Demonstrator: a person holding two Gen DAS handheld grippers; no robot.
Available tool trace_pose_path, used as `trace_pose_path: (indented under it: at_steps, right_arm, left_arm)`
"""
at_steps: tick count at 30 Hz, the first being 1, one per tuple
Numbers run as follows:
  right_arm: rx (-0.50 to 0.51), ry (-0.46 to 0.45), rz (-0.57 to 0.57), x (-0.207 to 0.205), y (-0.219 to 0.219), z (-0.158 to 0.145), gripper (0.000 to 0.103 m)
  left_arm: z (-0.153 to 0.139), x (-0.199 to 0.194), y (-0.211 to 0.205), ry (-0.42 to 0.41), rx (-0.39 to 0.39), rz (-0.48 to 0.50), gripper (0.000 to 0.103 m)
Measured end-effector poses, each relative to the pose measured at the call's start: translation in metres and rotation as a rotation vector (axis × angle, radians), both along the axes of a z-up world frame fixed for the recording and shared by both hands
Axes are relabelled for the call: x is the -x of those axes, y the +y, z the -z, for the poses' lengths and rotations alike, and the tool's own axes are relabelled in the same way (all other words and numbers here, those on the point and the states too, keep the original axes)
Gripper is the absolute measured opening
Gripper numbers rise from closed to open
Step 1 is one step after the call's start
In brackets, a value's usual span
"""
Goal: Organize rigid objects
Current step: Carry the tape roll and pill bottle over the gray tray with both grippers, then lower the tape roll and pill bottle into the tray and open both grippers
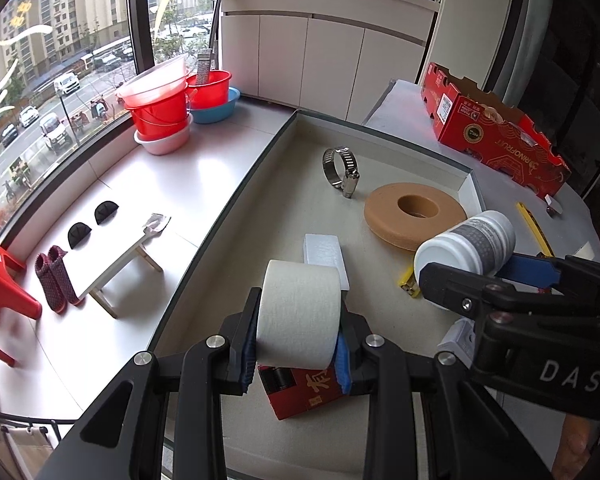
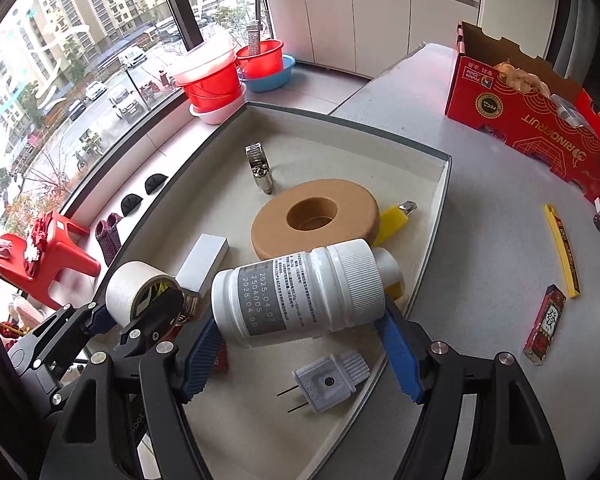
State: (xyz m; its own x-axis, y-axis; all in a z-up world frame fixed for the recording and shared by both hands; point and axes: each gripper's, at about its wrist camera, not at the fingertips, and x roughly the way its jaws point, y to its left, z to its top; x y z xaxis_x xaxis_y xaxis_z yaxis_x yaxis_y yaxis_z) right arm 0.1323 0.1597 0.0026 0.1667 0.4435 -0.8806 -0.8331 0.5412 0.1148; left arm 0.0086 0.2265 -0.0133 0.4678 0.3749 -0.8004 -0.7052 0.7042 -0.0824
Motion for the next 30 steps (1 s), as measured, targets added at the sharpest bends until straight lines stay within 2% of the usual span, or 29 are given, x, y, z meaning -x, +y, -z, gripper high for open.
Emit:
trace_pose_path:
  at_steps: [7,25,27,28,29,30]
  right_arm:
    - [-0.003,-0.009,0.023,-0.016,0.016,-0.001,0.074]
    - [0.048,-0.059,-0.083,0.018,0.017,-0.008,0.074]
    - [0.055,-0.045,-0.097,0.021,0.017,-0.008,0.074]
    - [0.061,-0.034,-0.101,0.024,0.016,-0.007,0.075]
    - [0.066,-0.033,-0.1,0.026,0.014,-0.007,0.078]
    - [0.075,-0.043,-0.092,0.027,0.013,-0.008,0.092]
  left_arm:
    - [-0.001,-0.008,0.007,0.006,0.001,-0.007,0.034]
    - [0.001,0.0,-0.008,0.027,0.003,0.006,0.035]
    - [0.001,0.001,-0.01,0.034,0.007,0.007,0.055]
    - [0.001,0.002,-0.011,0.035,0.007,0.002,0.077]
    - [0.0,0.004,-0.012,0.032,0.002,-0.005,0.088]
    - [-0.001,0.006,-0.014,0.029,-0.004,-0.012,0.088]
